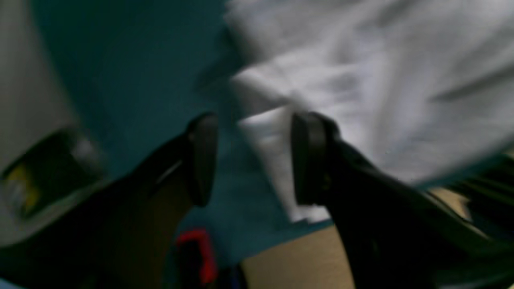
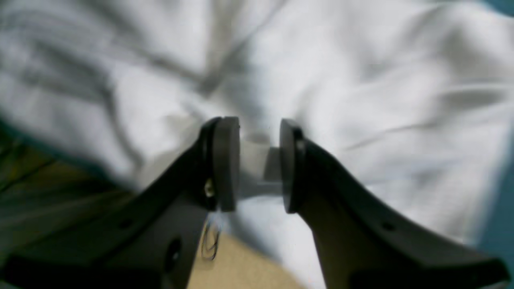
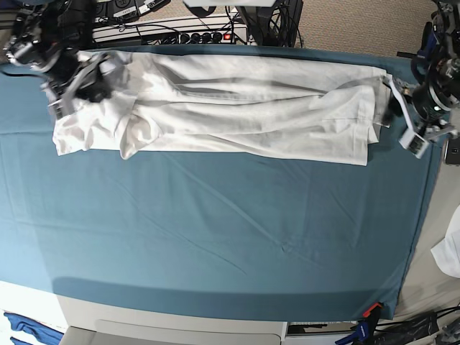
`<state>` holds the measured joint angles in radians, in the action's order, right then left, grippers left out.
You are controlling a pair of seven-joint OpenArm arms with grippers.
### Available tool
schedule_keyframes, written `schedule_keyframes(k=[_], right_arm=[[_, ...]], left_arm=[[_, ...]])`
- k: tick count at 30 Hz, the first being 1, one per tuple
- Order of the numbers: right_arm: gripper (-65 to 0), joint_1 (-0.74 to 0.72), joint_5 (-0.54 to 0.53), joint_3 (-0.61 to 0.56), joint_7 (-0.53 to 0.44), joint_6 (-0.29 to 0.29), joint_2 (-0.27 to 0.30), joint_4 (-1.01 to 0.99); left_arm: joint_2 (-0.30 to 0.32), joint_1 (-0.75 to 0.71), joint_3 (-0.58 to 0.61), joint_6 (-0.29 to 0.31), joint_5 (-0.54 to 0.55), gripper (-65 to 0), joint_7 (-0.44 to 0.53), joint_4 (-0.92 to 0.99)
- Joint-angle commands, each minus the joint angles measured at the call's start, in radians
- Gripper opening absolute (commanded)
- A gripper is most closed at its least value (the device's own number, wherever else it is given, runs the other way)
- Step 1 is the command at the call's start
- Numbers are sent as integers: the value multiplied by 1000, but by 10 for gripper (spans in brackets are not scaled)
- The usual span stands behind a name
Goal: Fold the T-shirt properly
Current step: 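Open both grippers and release the folded shirt edge, then grasp the shirt hem end with the left gripper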
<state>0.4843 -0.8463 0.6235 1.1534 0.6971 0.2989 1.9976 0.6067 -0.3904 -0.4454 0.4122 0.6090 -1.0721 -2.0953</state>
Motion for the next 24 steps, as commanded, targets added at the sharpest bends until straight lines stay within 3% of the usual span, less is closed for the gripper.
schedule_keyframes(k=[1,4,8,15,20,24], right_arm=[[-470,-15,-18,39,-28,1,-3,17],[-470,-69,-18,129,-45,1,-64,17],[-470,-114,-45,188,-64,1,-134,17],[-470,-121,-66,188,-66,1,-163,17],[-470,-121,-66,188,-66,1,-163,17],[-470,-121,-66,188,-66,1,-164,17]], left_arm=[[16,2,-9,-42,-34,-341,21,-5],[3,8,-9,-148,-104,-334,63,75],[-32,87,-11,-159,10,-334,60,255],[-26,261,-112,34,411,-334,-82,526],[43,280,-160,89,621,-334,-165,698],[73,280,-156,126,718,-305,-208,838]])
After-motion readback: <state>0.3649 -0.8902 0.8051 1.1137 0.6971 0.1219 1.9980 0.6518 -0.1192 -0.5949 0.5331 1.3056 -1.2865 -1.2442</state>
